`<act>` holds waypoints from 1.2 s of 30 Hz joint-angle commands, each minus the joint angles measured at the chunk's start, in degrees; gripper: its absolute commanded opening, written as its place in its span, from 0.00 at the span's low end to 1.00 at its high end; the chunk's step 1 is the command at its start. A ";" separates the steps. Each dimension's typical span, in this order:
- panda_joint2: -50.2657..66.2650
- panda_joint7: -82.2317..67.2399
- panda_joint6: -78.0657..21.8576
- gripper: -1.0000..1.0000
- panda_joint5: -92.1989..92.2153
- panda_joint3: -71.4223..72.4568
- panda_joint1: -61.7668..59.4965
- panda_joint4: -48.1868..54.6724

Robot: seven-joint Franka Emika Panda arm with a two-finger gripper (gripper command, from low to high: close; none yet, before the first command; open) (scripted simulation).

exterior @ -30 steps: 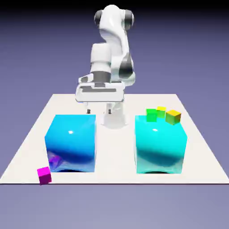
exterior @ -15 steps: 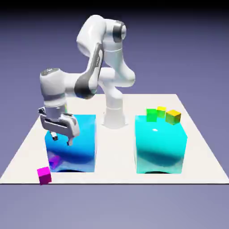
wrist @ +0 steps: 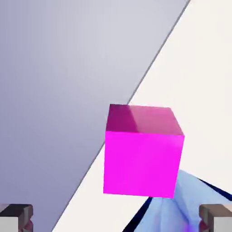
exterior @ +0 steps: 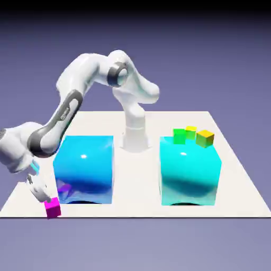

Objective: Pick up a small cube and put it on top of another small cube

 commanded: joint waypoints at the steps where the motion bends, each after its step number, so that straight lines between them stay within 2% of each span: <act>1: 0.92 -0.44 2.49 0.50 0.48 0.32 0.33 -1.62; 3: 2.60 -1.23 7.01 0.50 1.34 0.91 0.94 -4.58; 4: 2.60 -1.24 7.01 0.00 1.34 0.91 0.94 -4.58; 9: -2.04 -0.29 -1.58 0.00 -1.02 1.27 1.56 -0.45; 30: -45.01 -11.51 -19.03 0.00 -22.31 35.93 43.38 -26.06; 36: -46.50 -12.04 -10.07 0.00 -21.88 35.88 43.26 -36.44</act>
